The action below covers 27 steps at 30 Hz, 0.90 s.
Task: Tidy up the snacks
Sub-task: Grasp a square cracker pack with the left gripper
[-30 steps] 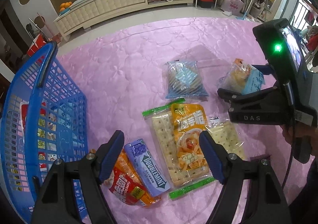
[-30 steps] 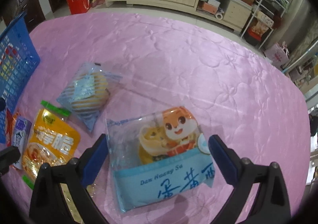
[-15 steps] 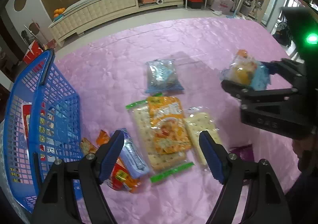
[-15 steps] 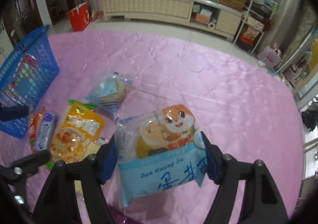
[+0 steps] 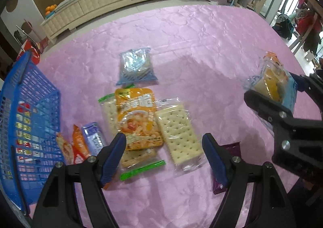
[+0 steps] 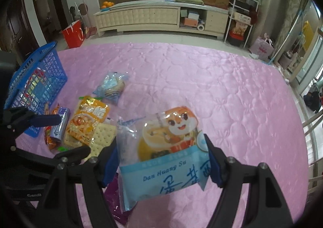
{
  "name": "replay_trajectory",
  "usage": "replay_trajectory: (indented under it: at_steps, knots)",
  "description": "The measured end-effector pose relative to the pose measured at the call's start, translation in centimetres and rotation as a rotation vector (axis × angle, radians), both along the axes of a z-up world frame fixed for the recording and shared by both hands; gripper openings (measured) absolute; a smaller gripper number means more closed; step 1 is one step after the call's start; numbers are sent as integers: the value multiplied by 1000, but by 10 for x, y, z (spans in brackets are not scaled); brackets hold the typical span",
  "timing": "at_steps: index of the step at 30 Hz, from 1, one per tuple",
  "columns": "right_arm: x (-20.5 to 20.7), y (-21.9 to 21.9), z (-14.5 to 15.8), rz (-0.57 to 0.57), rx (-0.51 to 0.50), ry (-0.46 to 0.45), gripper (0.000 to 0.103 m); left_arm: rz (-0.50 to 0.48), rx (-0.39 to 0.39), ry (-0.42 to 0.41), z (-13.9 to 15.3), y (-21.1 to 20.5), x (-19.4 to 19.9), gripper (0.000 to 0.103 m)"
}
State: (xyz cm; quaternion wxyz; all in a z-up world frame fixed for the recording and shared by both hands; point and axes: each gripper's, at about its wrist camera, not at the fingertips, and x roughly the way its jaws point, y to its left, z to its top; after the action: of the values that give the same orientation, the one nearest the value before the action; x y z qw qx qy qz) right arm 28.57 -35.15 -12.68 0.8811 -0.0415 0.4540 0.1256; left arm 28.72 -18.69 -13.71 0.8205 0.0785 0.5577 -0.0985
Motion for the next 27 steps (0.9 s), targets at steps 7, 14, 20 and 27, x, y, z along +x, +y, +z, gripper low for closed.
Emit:
replay_trajectory:
  at_steps: [7, 14, 20, 27]
  knots:
    - [-1, -13, -14, -12, -18, 10, 77, -4, 33, 61, -23, -12, 14, 76]
    - [-2, -25, -13, -42, -11, -9, 77, 0, 40, 93, -44, -21, 26, 75]
    - [2, -30, -16, -38, 34, 27, 77, -43, 38, 100, -54, -35, 24, 54]
    - [2, -29, -18, -32, 43, 33, 77, -30, 28, 83, -53, -33, 21, 47]
